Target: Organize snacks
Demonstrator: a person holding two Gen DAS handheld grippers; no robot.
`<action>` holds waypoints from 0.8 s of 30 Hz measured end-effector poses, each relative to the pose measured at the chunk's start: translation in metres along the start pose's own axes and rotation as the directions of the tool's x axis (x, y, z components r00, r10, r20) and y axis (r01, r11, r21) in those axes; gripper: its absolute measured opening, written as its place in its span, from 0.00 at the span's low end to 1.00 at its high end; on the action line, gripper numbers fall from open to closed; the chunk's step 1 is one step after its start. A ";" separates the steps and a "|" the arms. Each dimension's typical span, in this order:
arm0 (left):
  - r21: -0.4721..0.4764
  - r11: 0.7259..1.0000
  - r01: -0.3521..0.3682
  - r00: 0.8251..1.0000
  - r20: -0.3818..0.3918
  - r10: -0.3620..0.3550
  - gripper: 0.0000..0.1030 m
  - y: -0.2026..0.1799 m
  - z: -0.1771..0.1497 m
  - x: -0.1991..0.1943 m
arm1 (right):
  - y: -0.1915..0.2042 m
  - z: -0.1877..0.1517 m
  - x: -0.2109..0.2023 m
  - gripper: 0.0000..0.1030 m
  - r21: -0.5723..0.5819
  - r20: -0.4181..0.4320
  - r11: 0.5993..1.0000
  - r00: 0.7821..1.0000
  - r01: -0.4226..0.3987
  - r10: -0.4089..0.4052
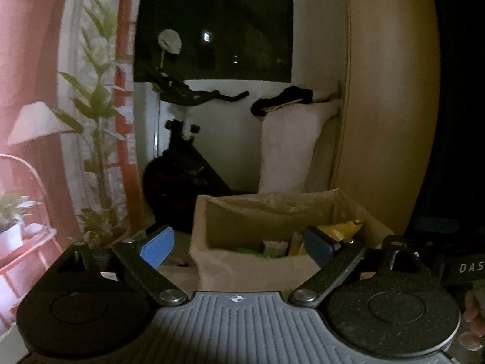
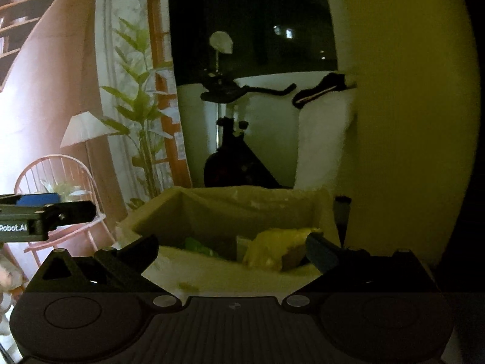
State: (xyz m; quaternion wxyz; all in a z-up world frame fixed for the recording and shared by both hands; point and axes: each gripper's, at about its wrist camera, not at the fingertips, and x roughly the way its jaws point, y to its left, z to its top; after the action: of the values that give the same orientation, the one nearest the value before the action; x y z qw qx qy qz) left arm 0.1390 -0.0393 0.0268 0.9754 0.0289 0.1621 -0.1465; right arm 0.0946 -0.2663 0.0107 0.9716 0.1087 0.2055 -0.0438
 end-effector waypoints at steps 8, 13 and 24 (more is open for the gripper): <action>0.009 0.995 -0.101 0.995 -0.006 0.101 0.92 -0.013 -0.017 -0.067 | 0.024 -0.026 -0.071 0.99 0.012 0.035 1.000 0.999 -0.001 0.000; -0.008 0.993 -0.120 0.993 -0.008 0.120 0.92 -0.017 -0.029 -0.102 | 0.033 -0.042 -0.102 0.99 0.022 0.024 1.000 1.000 0.010 -0.010; -0.024 0.989 -0.147 0.989 0.029 0.148 0.92 -0.023 -0.045 -0.161 | 0.045 -0.067 -0.151 0.99 0.036 0.005 0.999 1.000 0.018 -0.018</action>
State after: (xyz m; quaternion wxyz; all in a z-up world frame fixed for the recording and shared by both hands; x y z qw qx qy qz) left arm -0.0275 -0.0120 0.0365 0.9862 0.0279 0.1460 -0.0726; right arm -0.0630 -0.2011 0.0218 0.9696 0.1243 0.2030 -0.0567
